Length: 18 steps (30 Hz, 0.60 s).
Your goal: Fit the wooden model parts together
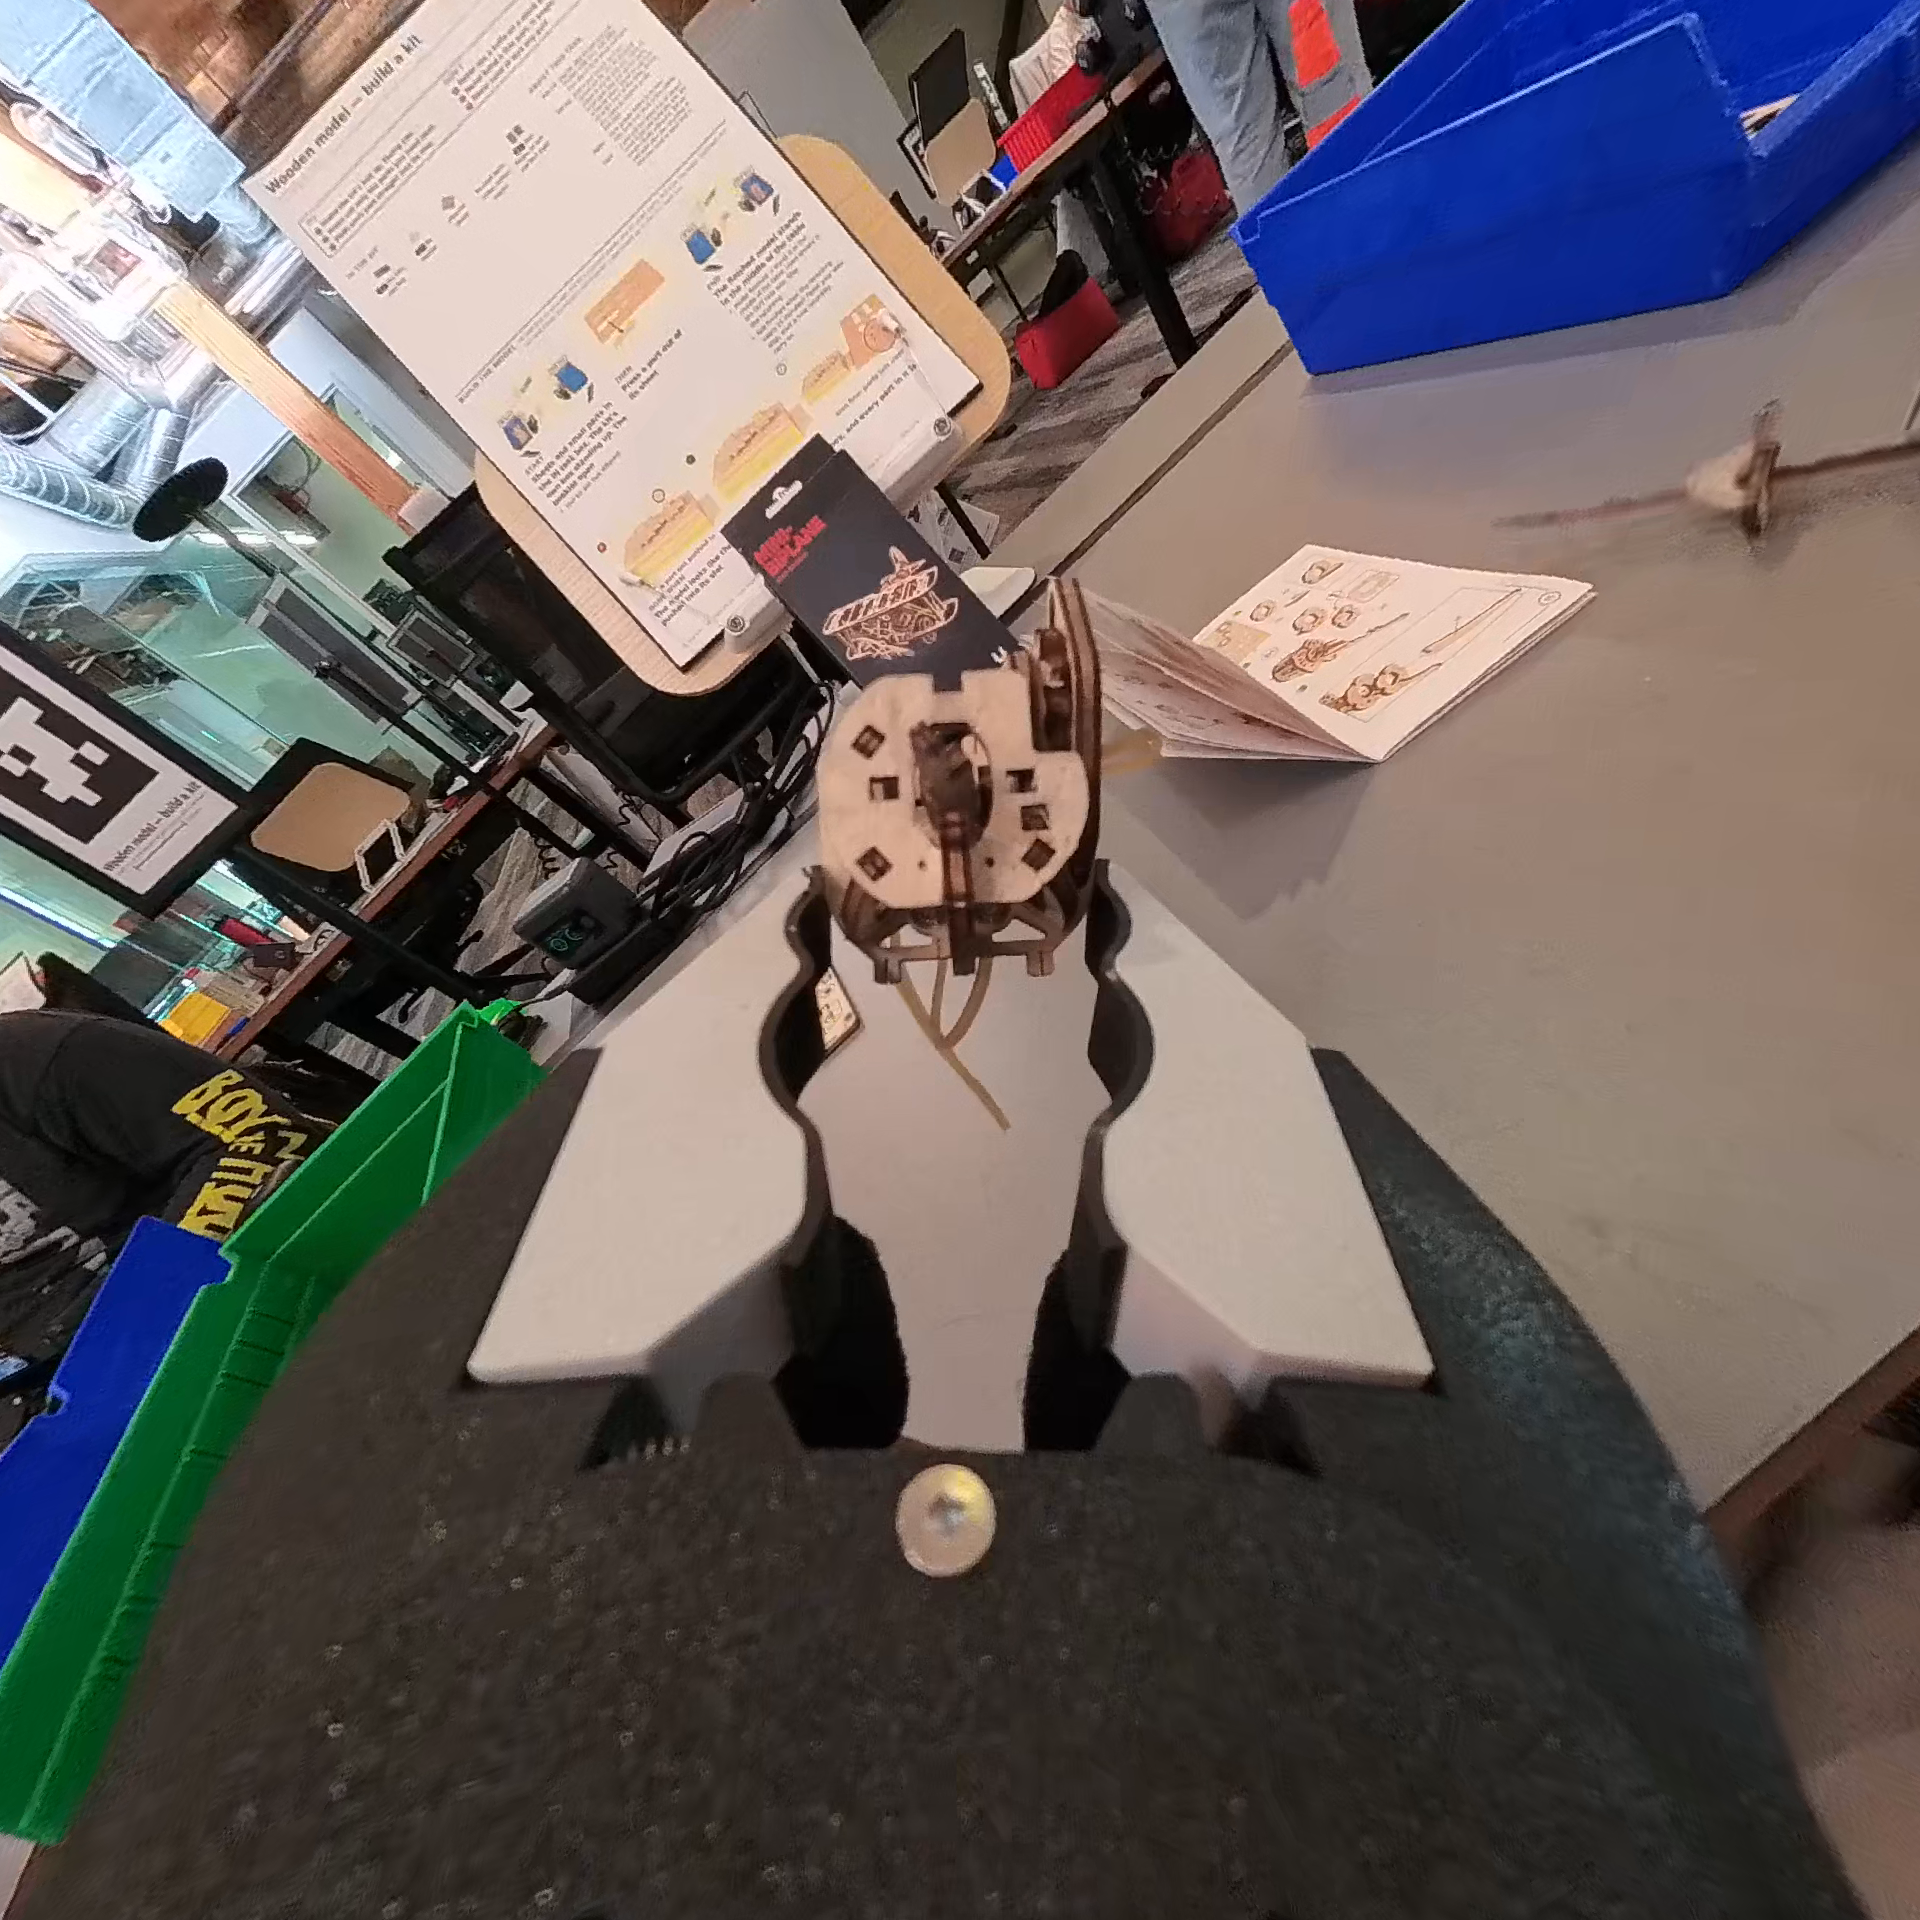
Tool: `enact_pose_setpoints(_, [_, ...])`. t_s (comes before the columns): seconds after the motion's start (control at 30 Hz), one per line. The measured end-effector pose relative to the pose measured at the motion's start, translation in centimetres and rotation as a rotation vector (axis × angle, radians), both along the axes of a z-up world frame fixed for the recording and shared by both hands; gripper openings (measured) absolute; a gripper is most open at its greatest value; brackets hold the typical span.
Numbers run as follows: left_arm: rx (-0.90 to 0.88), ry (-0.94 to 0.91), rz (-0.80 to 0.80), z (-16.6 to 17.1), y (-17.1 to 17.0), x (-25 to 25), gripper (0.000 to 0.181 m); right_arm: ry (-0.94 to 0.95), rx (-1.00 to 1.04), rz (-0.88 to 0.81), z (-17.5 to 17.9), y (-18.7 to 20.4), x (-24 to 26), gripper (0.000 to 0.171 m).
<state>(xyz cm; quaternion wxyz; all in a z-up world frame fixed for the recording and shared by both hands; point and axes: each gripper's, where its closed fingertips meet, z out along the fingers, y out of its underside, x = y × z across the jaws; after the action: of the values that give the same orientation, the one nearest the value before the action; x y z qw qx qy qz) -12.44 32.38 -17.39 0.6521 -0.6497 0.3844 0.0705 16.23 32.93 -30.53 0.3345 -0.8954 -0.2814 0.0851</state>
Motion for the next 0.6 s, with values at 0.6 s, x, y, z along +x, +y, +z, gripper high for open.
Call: enact_pose_setpoints(0.6, [0.011, 0.006, -0.029, 0.2, -0.4, 0.9, 0.047, -0.189, 0.150, -0.037, 0.8, -1.3, 1.3, 0.029])
